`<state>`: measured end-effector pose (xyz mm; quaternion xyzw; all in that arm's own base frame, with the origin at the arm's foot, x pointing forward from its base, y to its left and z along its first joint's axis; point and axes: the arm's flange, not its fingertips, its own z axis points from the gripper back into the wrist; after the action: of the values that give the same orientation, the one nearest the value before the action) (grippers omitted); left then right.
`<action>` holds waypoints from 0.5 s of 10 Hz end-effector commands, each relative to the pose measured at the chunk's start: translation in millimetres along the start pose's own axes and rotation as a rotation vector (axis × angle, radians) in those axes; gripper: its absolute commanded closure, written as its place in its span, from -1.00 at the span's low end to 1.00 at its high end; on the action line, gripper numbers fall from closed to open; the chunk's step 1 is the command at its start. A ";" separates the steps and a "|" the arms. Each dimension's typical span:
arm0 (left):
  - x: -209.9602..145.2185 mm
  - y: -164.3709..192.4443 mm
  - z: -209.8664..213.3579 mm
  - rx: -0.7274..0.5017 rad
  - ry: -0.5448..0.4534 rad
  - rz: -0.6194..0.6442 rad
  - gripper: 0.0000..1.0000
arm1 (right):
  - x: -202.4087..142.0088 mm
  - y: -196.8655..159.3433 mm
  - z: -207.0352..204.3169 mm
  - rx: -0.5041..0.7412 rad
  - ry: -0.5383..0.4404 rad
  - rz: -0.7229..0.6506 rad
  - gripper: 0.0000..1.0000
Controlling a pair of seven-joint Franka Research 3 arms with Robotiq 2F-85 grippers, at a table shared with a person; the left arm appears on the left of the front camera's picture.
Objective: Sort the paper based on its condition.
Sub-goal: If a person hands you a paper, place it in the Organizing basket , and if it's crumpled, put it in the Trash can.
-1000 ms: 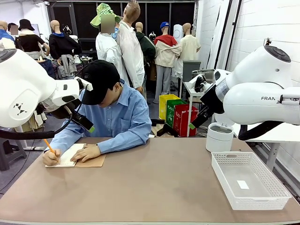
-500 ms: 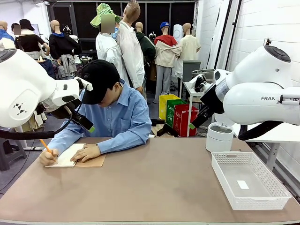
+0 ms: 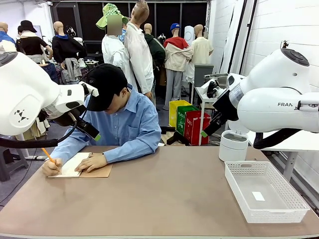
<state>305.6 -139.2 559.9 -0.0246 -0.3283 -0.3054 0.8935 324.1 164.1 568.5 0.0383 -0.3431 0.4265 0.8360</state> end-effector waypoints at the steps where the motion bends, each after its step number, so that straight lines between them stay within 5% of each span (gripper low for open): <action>1: 0.2 0.2 0.1 0.001 -0.002 0.000 -1.00 | 0.4 0.7 0.0 0.002 -0.001 0.002 -1.00; 5: 0.2 0.2 0.1 0.001 -0.002 0.000 -1.00 | 0.4 0.7 0.0 0.002 -0.001 0.002 -1.00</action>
<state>305.6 -139.2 559.9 -0.0246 -0.3283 -0.3054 0.8935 324.1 164.1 568.5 0.0383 -0.3431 0.4265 0.8360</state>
